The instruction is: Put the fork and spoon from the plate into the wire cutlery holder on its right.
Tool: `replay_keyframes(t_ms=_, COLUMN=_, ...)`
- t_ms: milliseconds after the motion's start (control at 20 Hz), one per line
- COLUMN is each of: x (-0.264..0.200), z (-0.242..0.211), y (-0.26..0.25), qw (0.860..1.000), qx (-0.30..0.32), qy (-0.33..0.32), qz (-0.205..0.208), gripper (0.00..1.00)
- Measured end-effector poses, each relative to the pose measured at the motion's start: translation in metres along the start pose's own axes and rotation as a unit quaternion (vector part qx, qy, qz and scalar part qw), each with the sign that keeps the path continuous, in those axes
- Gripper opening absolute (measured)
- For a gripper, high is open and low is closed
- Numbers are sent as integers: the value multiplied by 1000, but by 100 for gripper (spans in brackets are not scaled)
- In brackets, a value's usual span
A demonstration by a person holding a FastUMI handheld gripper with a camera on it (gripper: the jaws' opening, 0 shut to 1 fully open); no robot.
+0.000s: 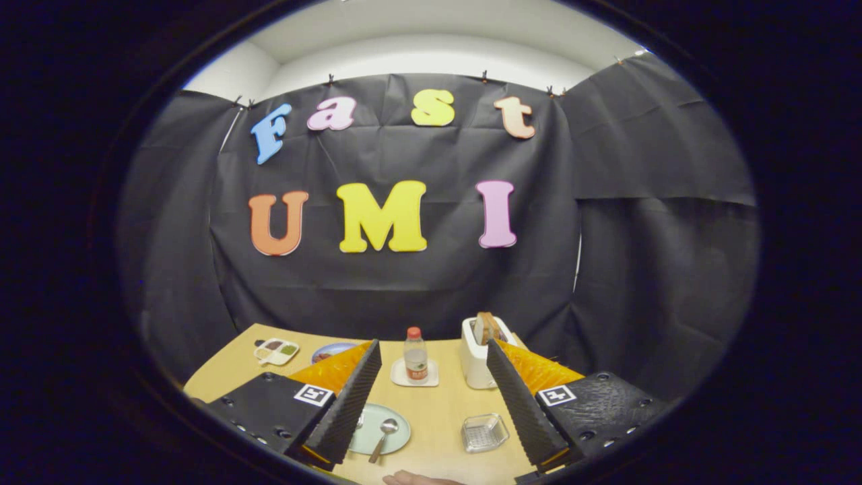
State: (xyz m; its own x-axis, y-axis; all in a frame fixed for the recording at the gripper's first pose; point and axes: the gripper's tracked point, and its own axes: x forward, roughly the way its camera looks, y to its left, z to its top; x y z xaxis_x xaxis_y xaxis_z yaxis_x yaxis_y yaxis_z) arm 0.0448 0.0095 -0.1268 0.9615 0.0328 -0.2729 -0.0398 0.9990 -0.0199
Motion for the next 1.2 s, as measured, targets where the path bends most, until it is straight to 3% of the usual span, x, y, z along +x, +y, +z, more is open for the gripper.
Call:
replay_keyframes(t_ms=250, x=38, z=-90, y=29, qw=994, qx=-1, qy=110, qz=13, gripper=94)
replay_keyframes(t_ms=650, x=81, z=-234, y=81, qw=960, qx=3, qy=280, qz=19, gripper=94)
replay_keyframes(t_ms=1000, x=104, z=-301, y=99, qw=935, qx=-12, qy=354, qz=21, gripper=93)
replay_keyframes(t_ms=1200, x=114, z=-325, y=107, qw=920, qx=-7, qy=392, qz=26, gripper=78)
